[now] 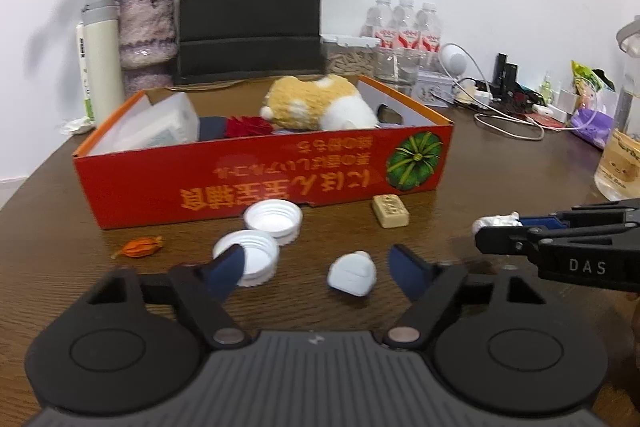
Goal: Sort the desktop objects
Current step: 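Grasp the crumpled white tissue with the right tool while the left tool grasps the small white piece, then carry the tissue and the white piece over the box with both tools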
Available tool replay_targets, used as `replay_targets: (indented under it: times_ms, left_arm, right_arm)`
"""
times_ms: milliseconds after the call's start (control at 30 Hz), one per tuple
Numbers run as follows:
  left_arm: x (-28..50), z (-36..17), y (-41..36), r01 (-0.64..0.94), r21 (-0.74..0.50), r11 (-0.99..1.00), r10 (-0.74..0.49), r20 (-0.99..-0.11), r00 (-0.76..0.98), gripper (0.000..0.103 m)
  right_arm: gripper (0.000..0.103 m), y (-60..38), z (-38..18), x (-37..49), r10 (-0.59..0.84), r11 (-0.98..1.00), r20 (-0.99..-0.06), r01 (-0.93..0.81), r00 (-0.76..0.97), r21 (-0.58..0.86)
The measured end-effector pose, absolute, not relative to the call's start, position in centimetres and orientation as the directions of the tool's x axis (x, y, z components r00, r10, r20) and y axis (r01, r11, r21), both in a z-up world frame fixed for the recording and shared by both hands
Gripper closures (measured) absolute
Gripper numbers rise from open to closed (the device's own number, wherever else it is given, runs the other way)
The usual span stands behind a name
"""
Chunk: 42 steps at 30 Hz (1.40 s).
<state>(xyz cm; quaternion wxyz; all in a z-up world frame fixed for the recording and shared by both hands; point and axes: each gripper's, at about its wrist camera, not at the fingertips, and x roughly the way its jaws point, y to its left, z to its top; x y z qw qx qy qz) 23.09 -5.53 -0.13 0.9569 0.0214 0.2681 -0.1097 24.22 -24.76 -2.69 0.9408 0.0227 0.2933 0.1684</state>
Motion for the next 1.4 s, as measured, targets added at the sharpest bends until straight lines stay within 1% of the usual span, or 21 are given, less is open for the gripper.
replay_targets:
  times_ms: [33, 67, 100, 167, 267, 333, 500, 567, 733, 1100, 1267, 1400]
  left_arm:
    - [23.2, -0.2, -5.7, 0.228, -0.018, 0.974, -0.203, -0.521, 0.829, 0.028]
    - [23.2, -0.3, -5.9, 0.231, -0.016, 0.973, -0.204, -0.523, 0.827, 0.034]
    - [23.3, -0.3, -6.0, 0.234, -0.014, 0.972, -0.206, -0.527, 0.824, 0.036]
    - [23.5, -0.5, -6.3, 0.238, -0.012, 0.971, -0.207, -0.537, 0.818, 0.046]
    - [23.8, -0.7, -6.6, 0.247, -0.011, 0.969, -0.211, -0.551, 0.807, 0.055]
    - [23.9, -0.8, -6.8, 0.255, -0.010, 0.967, -0.218, -0.556, 0.802, 0.057]
    - [24.2, -1.0, -7.3, 0.264, -0.005, 0.965, -0.219, -0.571, 0.791, 0.057]
    - [24.5, -1.2, -7.5, 0.270, -0.010, 0.963, -0.225, -0.583, 0.781, 0.063]
    - [24.9, -1.4, -7.8, 0.272, -0.015, 0.962, -0.227, -0.595, 0.771, 0.074]
    - [24.7, -1.1, -7.4, 0.264, -0.042, 0.964, -0.238, -0.582, 0.777, 0.075]
    - [24.4, -0.4, -7.0, 0.261, -0.048, 0.964, -0.243, -0.556, 0.795, 0.075]
    - [24.1, 0.8, -6.4, 0.251, -0.063, 0.966, -0.246, -0.518, 0.819, 0.075]
  right_arm:
    - [0.082, -24.8, -2.7, 24.2, 0.331, 0.942, -0.544, -0.304, 0.771, 0.142]
    - [0.082, -24.9, -2.7, 24.2, 0.333, 0.941, -0.543, -0.305, 0.771, 0.143]
    - [0.082, -24.9, -2.7, 24.2, 0.336, 0.940, -0.542, -0.308, 0.770, 0.145]
    - [0.082, -24.9, -2.7, 24.1, 0.340, 0.939, -0.540, -0.313, 0.770, 0.144]
    - [0.082, -24.8, -2.7, 24.0, 0.343, 0.937, -0.539, -0.317, 0.769, 0.144]
    - [0.082, -24.7, -2.6, 23.9, 0.344, 0.937, -0.540, -0.319, 0.768, 0.143]
    - [0.082, -24.6, -2.7, 23.9, 0.356, 0.932, -0.541, -0.330, 0.762, 0.148]
    - [0.082, -24.5, -2.7, 23.8, 0.358, 0.931, -0.541, -0.333, 0.761, 0.148]
    - [0.082, -24.5, -2.7, 23.8, 0.365, 0.928, -0.541, -0.341, 0.758, 0.148]
    - [0.082, -24.3, -2.8, 23.6, 0.363, 0.929, -0.539, -0.343, 0.760, 0.142]
    - [0.082, -24.3, -2.5, 23.6, 0.362, 0.930, -0.524, -0.341, 0.771, 0.140]
    - [0.082, -24.2, -1.8, 23.7, 0.359, 0.931, -0.503, -0.341, 0.786, 0.131]
